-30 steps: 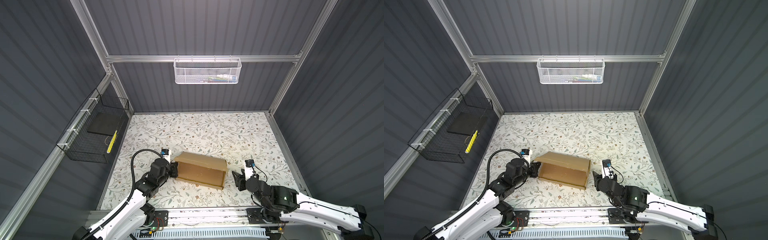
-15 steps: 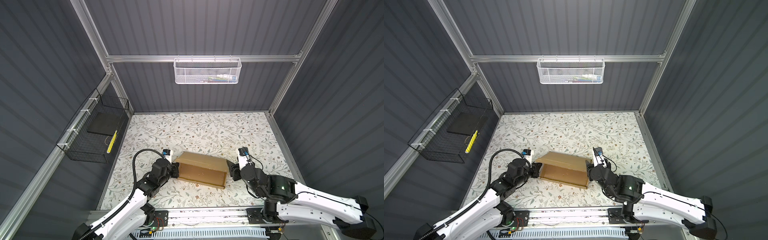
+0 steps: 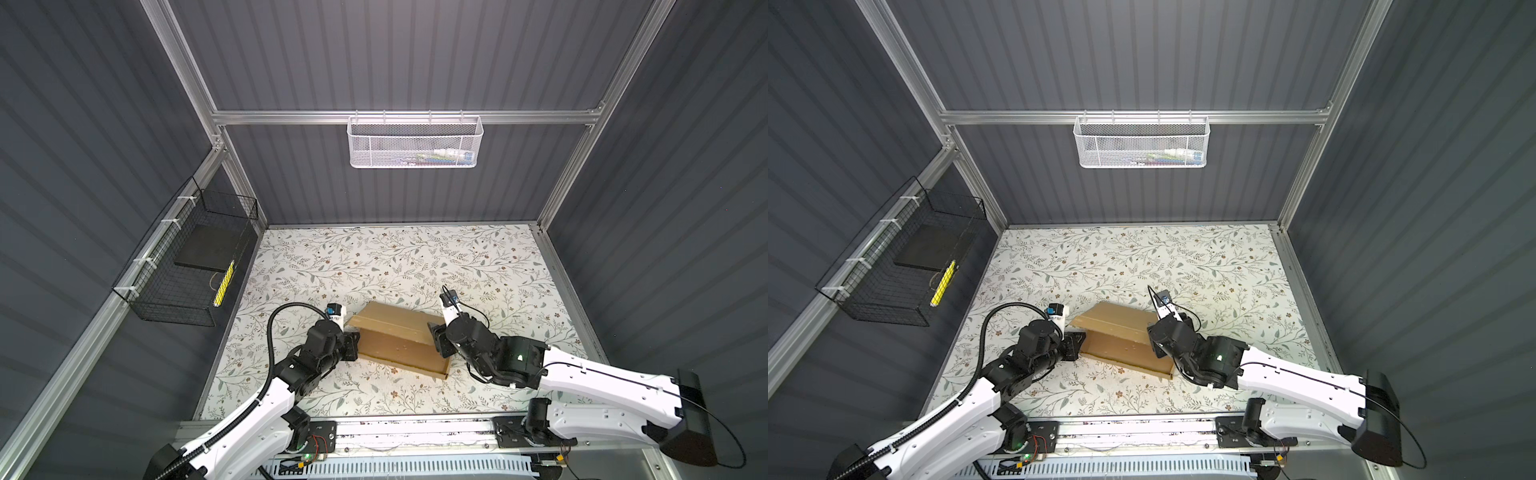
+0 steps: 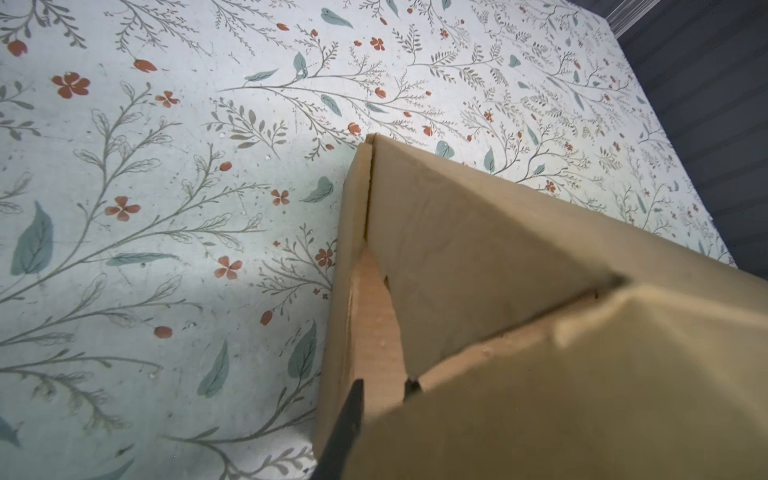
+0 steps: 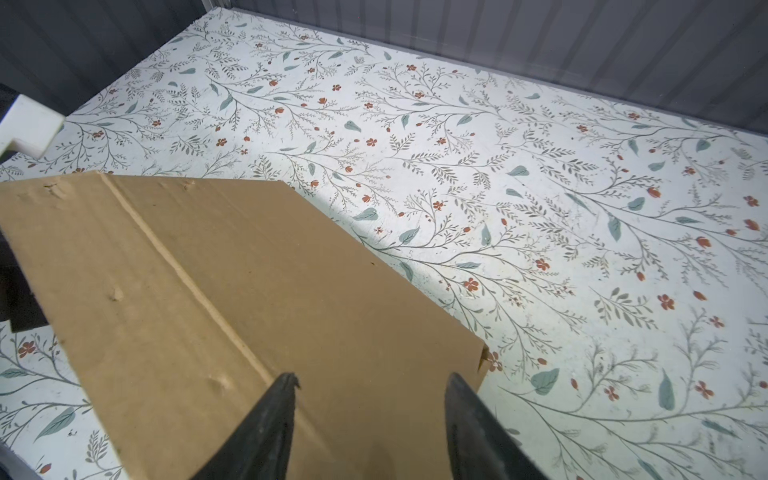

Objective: Fold the paper box
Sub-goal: 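Press the right gripper on the lid top while the left holds the box side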

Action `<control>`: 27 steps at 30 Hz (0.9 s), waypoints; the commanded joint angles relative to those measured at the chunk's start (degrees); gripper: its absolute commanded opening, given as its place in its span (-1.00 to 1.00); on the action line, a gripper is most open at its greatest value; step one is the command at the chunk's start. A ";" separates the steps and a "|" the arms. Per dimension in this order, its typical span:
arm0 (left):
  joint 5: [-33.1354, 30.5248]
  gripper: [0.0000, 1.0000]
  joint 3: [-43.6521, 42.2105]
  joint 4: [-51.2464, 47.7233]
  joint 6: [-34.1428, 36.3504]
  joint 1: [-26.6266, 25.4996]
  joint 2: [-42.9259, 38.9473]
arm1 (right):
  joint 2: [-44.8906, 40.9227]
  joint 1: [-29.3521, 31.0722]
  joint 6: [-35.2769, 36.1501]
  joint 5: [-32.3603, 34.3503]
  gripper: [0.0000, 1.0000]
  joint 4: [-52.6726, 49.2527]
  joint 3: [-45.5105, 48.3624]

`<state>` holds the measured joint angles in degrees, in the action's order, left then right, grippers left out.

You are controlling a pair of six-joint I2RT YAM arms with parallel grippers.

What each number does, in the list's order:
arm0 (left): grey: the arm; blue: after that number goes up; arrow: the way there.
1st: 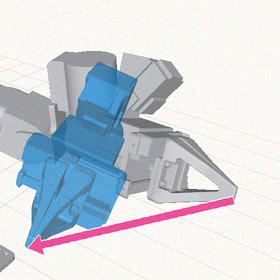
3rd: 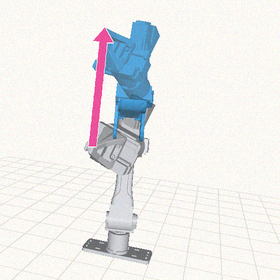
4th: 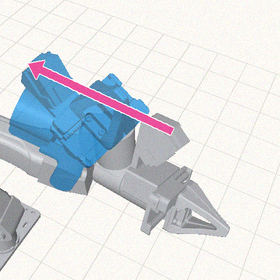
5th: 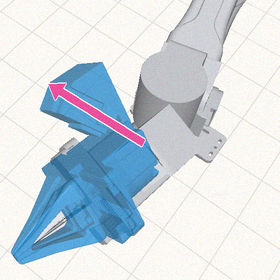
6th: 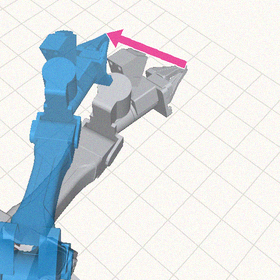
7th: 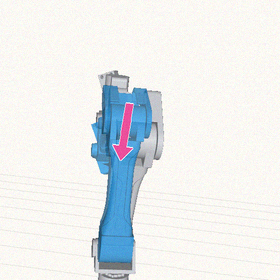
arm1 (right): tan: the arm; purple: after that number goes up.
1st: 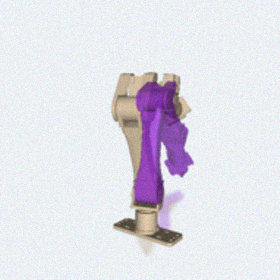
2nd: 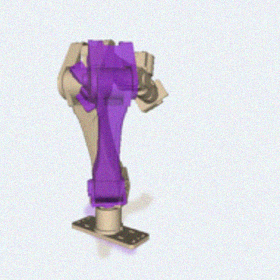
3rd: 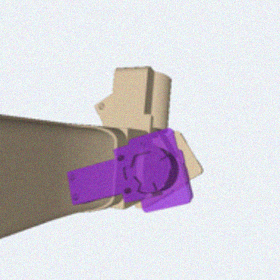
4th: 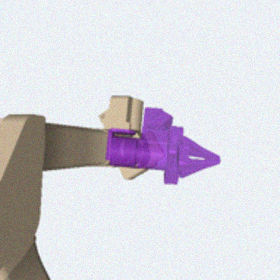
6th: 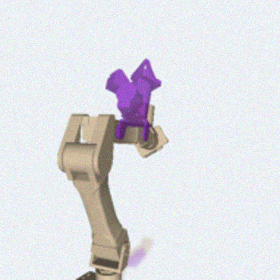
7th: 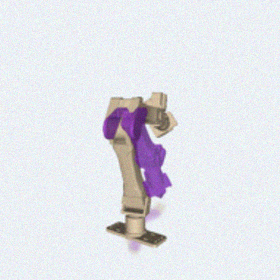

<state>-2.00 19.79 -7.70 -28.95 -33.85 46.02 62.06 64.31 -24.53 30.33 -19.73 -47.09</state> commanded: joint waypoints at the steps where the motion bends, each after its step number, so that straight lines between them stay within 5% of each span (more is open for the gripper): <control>1: -0.85 -0.49 0.03 -3.68 -0.72 -0.39 -0.64 | 1.32 -0.71 0.63 -3.49 0.17 2.70 -1.21; 27: -11.77 -0.31 10.02 -27.10 -7.79 -0.52 -11.09 | 15.63 -4.04 -0.34 -13.24 0.15 13.28 0.23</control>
<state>-10.85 26.76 -30.39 -35.59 -34.11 35.09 76.66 60.62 -24.08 18.37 -8.34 -47.07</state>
